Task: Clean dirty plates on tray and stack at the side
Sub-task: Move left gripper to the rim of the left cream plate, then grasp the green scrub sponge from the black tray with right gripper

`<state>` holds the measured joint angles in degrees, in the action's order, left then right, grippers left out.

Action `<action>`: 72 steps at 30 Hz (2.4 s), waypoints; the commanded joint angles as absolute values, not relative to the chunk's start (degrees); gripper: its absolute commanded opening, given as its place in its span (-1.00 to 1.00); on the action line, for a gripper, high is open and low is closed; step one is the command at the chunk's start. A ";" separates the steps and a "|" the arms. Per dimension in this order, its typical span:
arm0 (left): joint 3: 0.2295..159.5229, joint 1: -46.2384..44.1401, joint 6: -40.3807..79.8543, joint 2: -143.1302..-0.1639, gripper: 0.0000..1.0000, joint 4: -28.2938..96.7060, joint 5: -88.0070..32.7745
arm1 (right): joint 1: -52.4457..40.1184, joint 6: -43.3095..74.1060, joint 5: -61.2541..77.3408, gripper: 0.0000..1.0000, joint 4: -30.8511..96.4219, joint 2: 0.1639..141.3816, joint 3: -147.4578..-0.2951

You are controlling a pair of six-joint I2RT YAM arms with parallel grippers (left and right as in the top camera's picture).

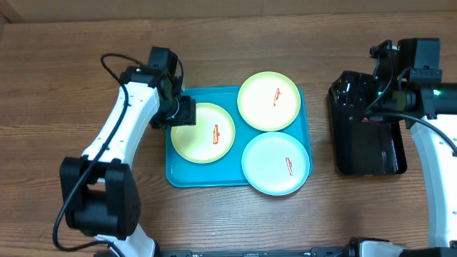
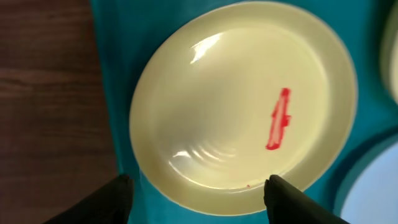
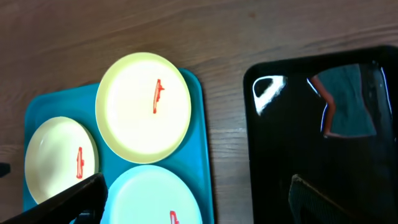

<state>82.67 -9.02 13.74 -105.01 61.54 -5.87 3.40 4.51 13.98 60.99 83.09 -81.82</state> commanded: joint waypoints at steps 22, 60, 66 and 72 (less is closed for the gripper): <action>87.11 -8.99 4.43 -115.96 0.30 62.22 1.50 | 3.77 4.73 11.18 0.86 62.33 84.58 -83.22; 77.71 -8.84 14.00 -116.03 -0.92 55.57 -0.05 | 13.96 6.15 2.72 0.36 54.06 96.49 -83.33; 77.71 -7.66 13.85 -116.03 -0.92 58.48 0.45 | 14.55 1.41 2.02 0.36 52.25 107.33 -83.33; 77.71 -7.46 11.97 -116.03 -0.92 58.76 0.45 | 15.20 -5.58 1.41 0.39 50.02 114.06 -83.29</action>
<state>78.43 -7.99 13.28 -115.20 58.50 -1.50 14.68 -0.80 1.61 51.33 111.48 -82.15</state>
